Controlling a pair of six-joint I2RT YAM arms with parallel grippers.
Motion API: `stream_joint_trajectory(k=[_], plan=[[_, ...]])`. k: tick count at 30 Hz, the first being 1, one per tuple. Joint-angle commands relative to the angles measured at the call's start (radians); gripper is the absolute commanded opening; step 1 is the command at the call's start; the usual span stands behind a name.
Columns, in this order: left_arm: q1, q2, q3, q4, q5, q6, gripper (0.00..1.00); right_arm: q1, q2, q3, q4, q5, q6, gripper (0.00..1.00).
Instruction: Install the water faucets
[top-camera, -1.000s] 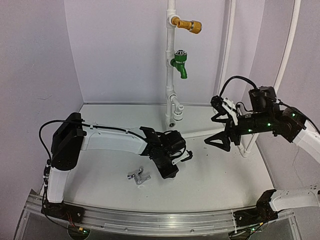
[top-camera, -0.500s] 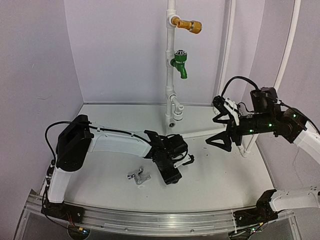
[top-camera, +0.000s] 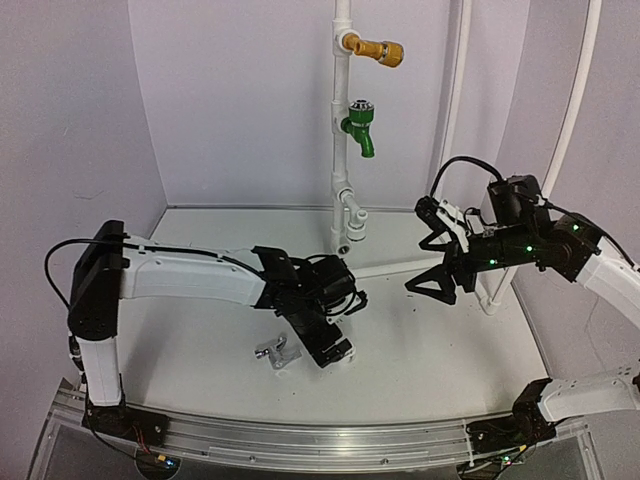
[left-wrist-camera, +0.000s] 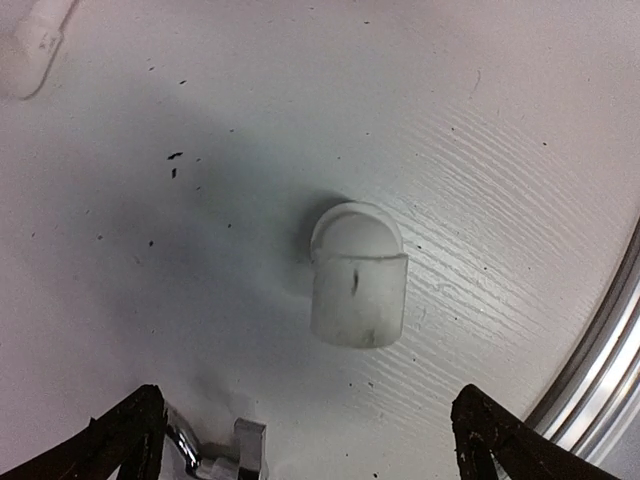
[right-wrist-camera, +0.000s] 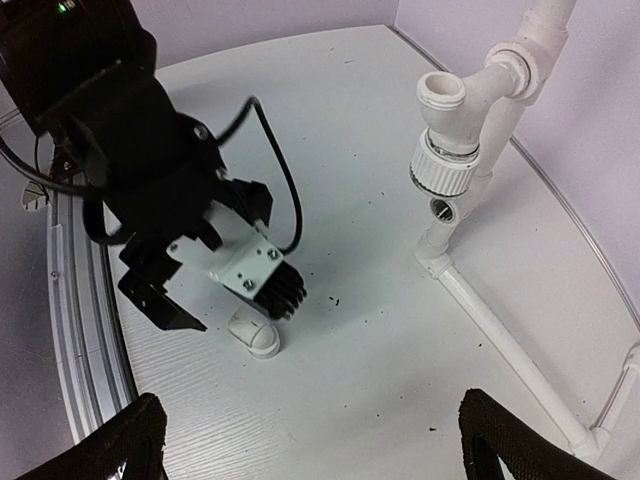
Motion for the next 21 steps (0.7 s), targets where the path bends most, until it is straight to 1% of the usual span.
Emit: stream_joint_trajectory(k=[1, 6, 10, 14, 21], plan=[[-0.004, -0.112, -0.125, -0.028, -0.076, -0.146, 1.00, -0.003, 0.016, 0.022, 0.005, -0.020, -0.006, 0.98], [0.011, -0.169, -0.236, -0.014, -0.120, -0.231, 1.00, -0.002, 0.034, 0.003, 0.007, -0.022, -0.020, 0.98], [0.073, -0.162, -0.278, -0.007, -0.086, -0.247, 1.00, -0.003, 0.041, -0.011, 0.004, -0.043, -0.022, 0.98], [0.119, -0.148, -0.284, -0.012, -0.036, -0.228, 1.00, -0.003, 0.039, -0.011, -0.001, -0.052, -0.023, 0.98], [0.160, -0.085, -0.252, -0.024, 0.077, -0.189, 1.00, -0.003, 0.055, 0.004, -0.007, -0.054, -0.033, 0.98]])
